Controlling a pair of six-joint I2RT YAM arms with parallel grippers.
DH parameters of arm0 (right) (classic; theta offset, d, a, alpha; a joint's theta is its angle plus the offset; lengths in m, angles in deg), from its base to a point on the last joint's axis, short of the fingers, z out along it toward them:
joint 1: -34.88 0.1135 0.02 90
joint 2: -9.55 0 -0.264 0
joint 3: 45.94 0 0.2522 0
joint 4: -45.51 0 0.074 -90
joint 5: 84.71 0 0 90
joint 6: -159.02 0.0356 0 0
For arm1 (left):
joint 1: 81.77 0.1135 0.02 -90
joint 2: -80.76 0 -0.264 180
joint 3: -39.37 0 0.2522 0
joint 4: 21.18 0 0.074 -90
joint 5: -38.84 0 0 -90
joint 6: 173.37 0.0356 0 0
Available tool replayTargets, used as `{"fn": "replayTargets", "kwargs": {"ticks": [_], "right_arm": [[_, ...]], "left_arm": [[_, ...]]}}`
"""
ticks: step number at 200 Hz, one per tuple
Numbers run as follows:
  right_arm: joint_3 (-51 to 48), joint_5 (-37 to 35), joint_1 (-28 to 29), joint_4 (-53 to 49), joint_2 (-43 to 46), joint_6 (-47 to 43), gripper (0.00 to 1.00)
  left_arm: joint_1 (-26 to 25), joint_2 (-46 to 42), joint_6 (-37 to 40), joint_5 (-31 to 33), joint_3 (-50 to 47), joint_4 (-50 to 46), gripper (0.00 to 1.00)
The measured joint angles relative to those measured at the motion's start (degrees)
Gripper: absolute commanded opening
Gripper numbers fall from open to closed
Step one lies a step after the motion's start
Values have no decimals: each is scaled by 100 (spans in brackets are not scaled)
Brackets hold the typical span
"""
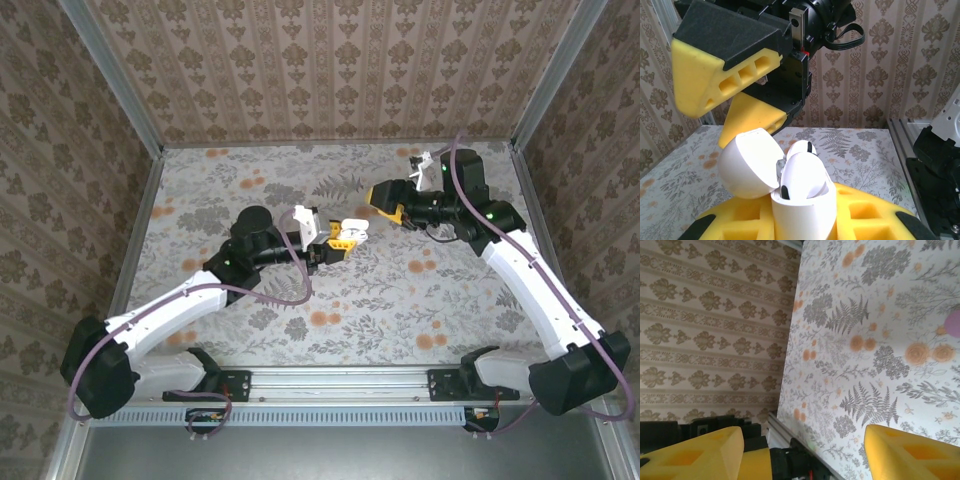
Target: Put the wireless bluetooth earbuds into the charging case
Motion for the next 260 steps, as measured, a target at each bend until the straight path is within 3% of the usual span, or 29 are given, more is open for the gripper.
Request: {"fn": "replayTargets", "kwargs": {"ticks": [260], "right_arm": [[57,380,275,-219,-199,-306,61]], "left_arm": [[-61,7,68,619,-11,-72,4]]}}
